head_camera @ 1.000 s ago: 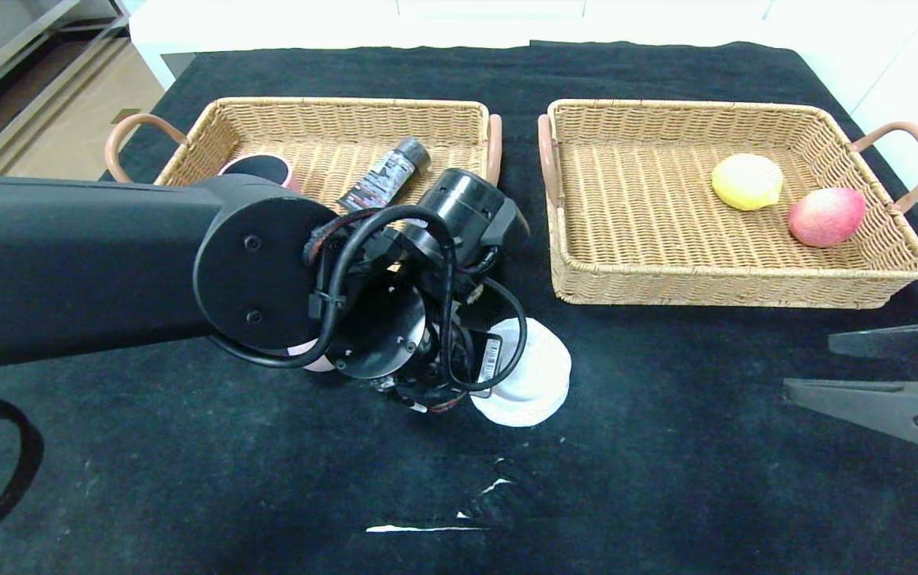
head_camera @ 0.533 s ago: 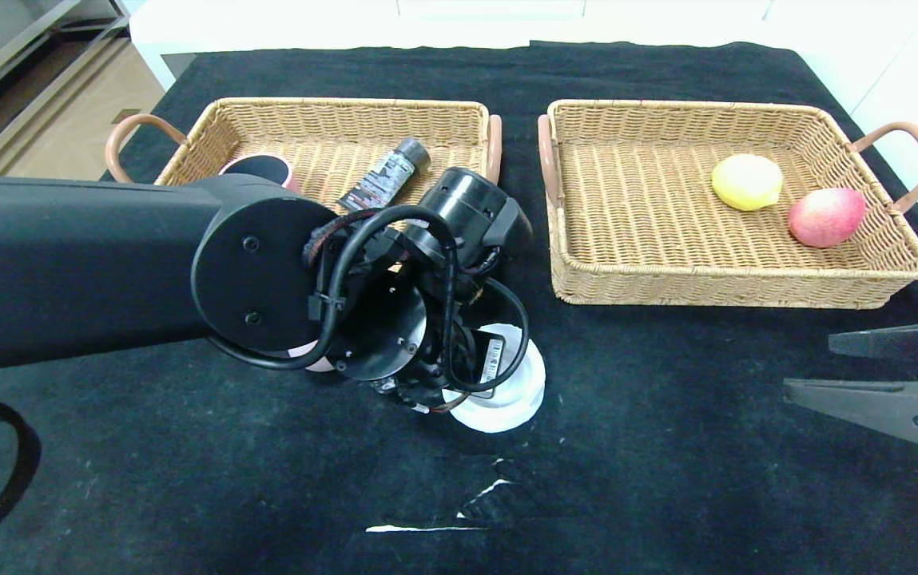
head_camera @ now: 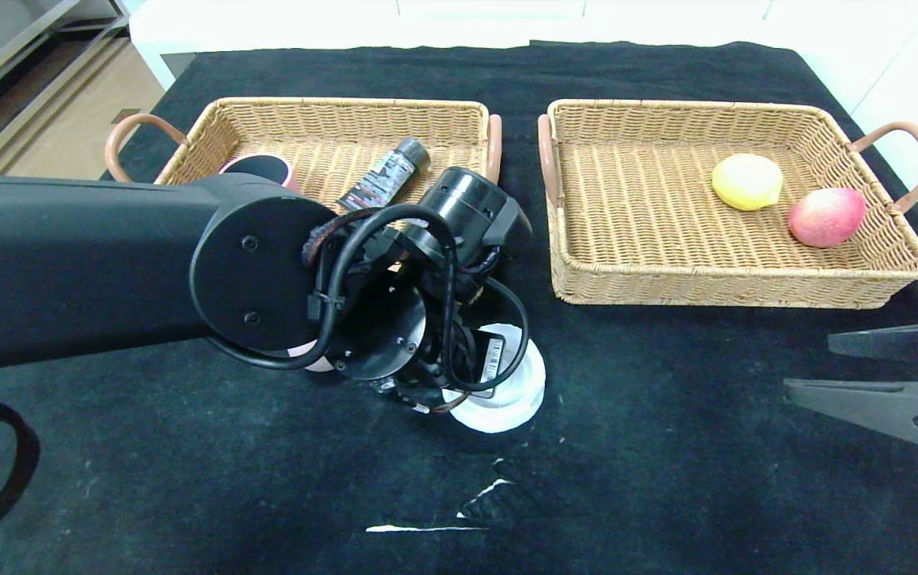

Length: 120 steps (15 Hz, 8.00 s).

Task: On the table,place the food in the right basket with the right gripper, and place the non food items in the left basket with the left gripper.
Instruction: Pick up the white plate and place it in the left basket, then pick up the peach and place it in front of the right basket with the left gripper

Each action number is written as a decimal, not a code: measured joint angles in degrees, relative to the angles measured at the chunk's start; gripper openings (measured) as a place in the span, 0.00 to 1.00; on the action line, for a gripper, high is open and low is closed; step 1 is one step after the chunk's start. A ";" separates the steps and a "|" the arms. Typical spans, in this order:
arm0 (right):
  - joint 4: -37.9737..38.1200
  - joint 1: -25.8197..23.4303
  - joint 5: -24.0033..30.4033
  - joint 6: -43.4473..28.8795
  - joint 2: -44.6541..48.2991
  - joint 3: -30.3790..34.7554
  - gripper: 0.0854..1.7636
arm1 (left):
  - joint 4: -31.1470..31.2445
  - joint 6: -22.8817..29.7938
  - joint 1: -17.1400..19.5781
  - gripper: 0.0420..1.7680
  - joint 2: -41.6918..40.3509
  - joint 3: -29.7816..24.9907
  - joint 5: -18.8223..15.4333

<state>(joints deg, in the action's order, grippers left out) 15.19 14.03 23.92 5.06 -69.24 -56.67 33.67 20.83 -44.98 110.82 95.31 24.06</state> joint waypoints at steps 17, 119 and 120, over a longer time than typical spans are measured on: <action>0.02 0.00 0.00 -0.02 0.00 0.00 0.97 | 0.73 -0.02 -1.10 0.05 -2.41 1.44 0.27; 0.02 -0.06 -0.07 0.00 -0.38 0.09 0.97 | -18.80 -13.40 22.14 0.97 -15.84 -23.78 -11.14; 0.02 -0.06 -0.09 0.00 -0.38 0.09 0.97 | -18.82 -13.37 22.14 0.97 -15.63 -23.83 -11.14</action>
<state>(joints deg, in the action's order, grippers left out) 15.21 13.97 23.83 5.06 -69.62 -56.59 14.85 7.46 -22.85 95.20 71.47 12.92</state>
